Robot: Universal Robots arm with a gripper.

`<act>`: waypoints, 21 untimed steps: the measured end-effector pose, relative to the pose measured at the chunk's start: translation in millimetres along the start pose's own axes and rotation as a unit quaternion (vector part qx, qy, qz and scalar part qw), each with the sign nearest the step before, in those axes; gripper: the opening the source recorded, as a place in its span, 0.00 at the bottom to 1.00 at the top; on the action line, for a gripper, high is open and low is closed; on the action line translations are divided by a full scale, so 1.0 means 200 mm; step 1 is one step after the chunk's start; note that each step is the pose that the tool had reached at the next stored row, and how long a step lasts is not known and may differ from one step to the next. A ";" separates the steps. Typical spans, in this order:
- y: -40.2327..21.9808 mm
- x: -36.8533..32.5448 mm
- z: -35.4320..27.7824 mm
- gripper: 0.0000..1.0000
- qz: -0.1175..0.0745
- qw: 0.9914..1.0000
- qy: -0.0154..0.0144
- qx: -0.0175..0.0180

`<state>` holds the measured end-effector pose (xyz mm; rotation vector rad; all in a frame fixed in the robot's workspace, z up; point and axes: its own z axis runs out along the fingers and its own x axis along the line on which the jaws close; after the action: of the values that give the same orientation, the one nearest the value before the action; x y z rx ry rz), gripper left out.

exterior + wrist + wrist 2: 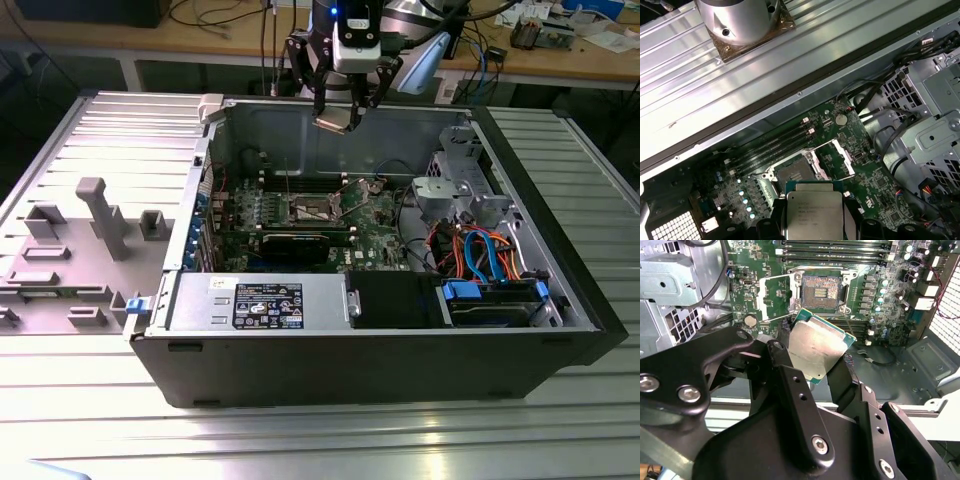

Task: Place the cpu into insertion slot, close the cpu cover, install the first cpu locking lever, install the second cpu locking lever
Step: 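Place the cpu into insertion slot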

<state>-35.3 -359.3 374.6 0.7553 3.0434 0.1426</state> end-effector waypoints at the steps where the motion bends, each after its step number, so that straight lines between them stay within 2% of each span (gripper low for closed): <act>1: 0.000 0.000 0.000 0.54 0.000 1.000 0.000 0.000; 3: 0.000 0.000 0.000 0.54 0.005 1.000 0.000 0.000; 6: 0.000 0.000 0.000 0.54 0.022 1.000 -0.002 0.000; 10: 0.000 0.000 0.001 0.54 0.046 0.999 -0.004 -0.001; 14: 0.000 0.000 0.001 0.54 0.060 0.998 -0.005 -0.001; 21: 0.000 0.000 0.001 0.54 0.064 0.998 -0.006 -0.001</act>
<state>-35.3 -359.3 374.4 0.9467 2.9833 0.1417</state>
